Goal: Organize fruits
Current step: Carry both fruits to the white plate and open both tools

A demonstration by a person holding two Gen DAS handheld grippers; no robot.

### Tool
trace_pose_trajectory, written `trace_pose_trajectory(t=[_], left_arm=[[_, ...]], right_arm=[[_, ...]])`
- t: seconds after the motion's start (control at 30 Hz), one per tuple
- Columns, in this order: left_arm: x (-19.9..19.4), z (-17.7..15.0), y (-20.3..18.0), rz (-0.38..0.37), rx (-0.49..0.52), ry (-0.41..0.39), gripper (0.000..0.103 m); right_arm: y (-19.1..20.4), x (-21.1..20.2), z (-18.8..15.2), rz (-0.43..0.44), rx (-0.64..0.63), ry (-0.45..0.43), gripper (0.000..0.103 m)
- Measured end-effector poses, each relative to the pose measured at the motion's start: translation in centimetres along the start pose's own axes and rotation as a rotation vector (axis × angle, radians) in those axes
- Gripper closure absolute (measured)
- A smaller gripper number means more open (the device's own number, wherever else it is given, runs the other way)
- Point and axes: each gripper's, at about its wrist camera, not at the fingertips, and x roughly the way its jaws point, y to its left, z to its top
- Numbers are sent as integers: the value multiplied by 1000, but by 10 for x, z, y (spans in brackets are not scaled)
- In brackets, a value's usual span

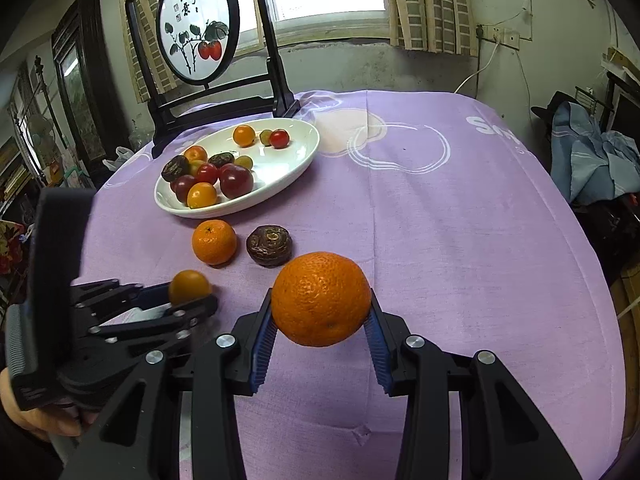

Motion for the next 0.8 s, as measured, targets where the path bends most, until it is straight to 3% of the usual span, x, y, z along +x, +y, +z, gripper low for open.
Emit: trace_pose_trajectory(t=[0.17, 0.37, 0.57, 0.8], left_arm=[[-33, -7, 27, -4, 3, -41, 66], [-56, 16, 56, 21, -16, -98, 66], [-46, 68, 75, 31, -56, -127, 66], [-12, 123, 89, 52, -97, -122, 66]], right_arm=[[13, 1, -2, 42, -21, -9, 61], [36, 3, 7, 97, -63, -17, 61], [55, 24, 41, 74, -145, -40, 61], [59, 67, 94, 77, -139, -38, 61]])
